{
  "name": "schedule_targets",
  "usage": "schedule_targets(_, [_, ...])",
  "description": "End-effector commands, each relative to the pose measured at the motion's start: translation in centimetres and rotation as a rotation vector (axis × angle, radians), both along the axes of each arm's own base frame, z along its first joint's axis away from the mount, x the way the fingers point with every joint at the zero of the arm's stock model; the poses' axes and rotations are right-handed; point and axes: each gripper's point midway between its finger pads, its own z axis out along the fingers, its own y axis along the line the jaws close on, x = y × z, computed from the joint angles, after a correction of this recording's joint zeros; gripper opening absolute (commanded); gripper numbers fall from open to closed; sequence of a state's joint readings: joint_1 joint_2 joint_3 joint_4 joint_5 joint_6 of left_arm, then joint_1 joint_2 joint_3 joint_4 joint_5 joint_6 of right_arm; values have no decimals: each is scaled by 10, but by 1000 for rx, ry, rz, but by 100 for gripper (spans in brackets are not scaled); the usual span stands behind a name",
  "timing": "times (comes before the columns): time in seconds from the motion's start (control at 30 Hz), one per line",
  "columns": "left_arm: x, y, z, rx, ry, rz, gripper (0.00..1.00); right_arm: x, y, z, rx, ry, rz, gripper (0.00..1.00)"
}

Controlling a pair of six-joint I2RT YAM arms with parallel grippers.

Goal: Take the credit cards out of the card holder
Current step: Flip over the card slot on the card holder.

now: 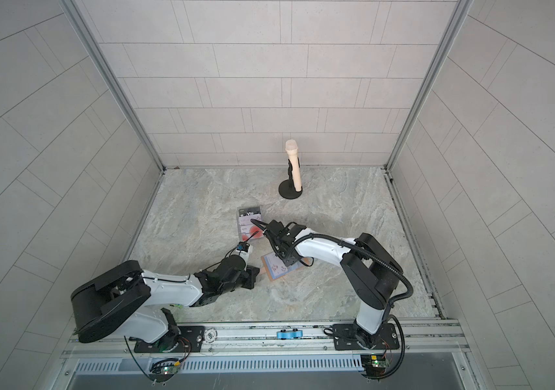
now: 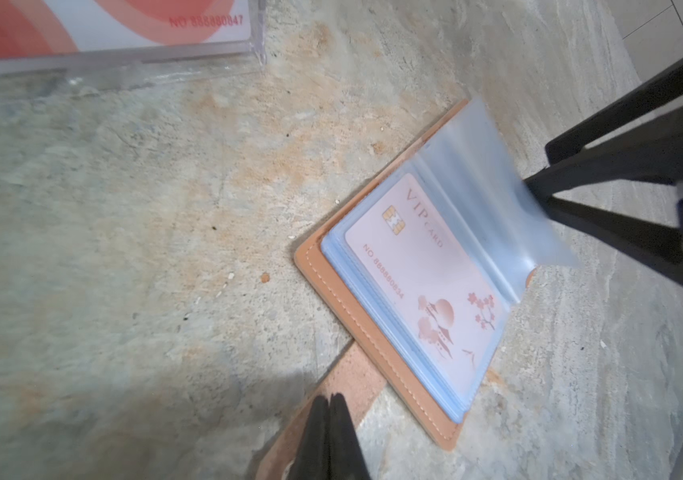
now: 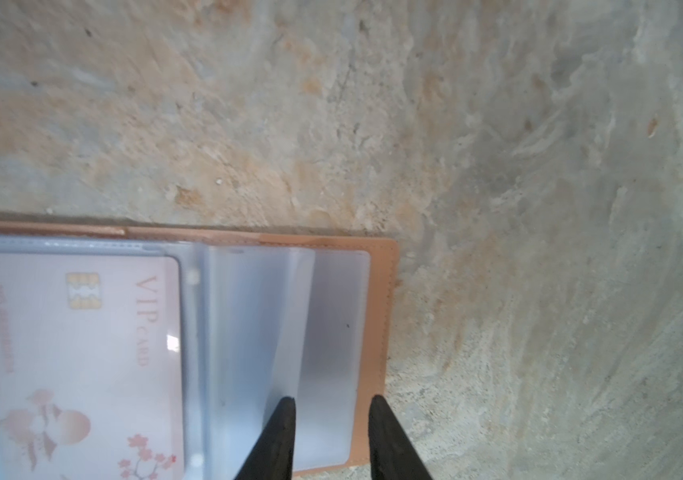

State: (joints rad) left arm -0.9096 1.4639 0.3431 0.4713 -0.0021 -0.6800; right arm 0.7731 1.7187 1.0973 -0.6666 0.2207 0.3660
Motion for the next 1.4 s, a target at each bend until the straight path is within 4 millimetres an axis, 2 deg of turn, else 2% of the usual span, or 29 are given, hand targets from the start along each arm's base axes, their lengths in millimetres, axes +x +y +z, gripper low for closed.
schedule_targets(0.0, [-17, 29, -32, 147, 88, 4, 0, -5, -12, 6, 3, 12, -16, 33])
schedule_targets(0.33, [-14, 22, -23, 136, 68, -25, 0, -10, -9, 24, 79, 11, -10, 34])
schedule_targets(0.6, [-12, 20, -16, 126, 51, -29, 0, -7, -44, 54, -62, -65, -82, 32])
schedule_targets(0.7, [-11, 20, -12, 120, 38, -32, 0, -14, -31, 55, 42, -24, -46, 34])
schedule_targets(0.77, [-9, 17, -7, 107, 22, -39, 0, -24, -8, 49, 197, 64, 3, 36])
schedule_targets(0.87, [-7, 11, 3, 88, -4, -57, 0, -33, 17, 41, 327, 147, 48, 36])
schedule_targets(1.03, [-6, 0, 15, 74, -32, -108, 0, -40, 45, 23, 452, 249, 89, 36])
schedule_targets(1.23, [-9, -21, 26, 43, -48, -192, 0, -39, 62, 4, 551, 323, 77, 34])
schedule_targets(1.37, [-11, -32, 24, 45, -38, -226, 0, -37, 65, -6, 559, 346, 64, 34])
